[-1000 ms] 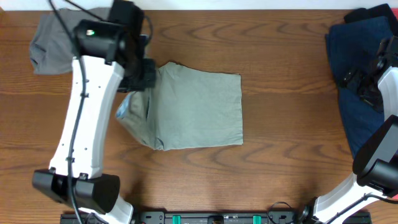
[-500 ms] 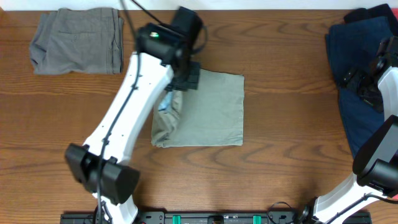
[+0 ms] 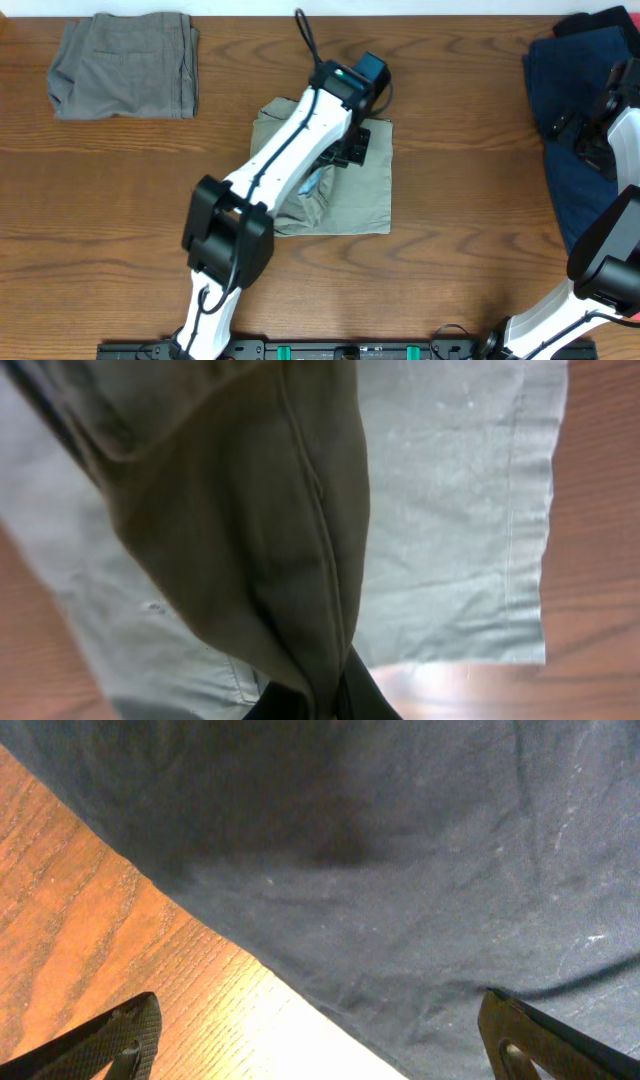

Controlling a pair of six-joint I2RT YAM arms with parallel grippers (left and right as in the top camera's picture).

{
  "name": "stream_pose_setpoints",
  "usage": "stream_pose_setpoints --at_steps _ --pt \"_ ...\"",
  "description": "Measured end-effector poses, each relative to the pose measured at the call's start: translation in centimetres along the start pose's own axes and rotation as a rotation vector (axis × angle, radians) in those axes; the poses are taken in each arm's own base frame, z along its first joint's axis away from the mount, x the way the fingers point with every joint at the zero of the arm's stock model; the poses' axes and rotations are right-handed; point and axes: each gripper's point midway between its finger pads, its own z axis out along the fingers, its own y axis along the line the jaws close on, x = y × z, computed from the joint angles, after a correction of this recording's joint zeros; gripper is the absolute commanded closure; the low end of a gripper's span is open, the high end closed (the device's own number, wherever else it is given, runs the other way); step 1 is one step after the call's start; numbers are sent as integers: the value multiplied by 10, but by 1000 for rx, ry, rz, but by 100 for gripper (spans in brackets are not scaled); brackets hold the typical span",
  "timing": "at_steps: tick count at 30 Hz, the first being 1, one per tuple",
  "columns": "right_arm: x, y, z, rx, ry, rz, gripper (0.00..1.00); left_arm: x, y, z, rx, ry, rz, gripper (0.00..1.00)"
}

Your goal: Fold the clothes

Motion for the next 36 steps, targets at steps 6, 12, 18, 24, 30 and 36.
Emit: stream_pose_setpoints --at_steps 6,12,18,24,30,36 --pt "0 0 0 0 0 0 1 -6 -13 18 44 15 -6 94" --pt "0 0 0 0 0 0 1 -8 -17 20 65 15 -7 94" --pt "0 0 0 0 0 0 1 -8 -21 20 88 17 -7 93" --pt "0 0 0 0 0 0 1 -7 -23 19 102 22 -7 86" --pt "0 0 0 0 0 0 1 -1 -33 18 156 54 -7 76" --pt "0 0 0 0 0 0 1 17 -40 15 211 137 12 76"
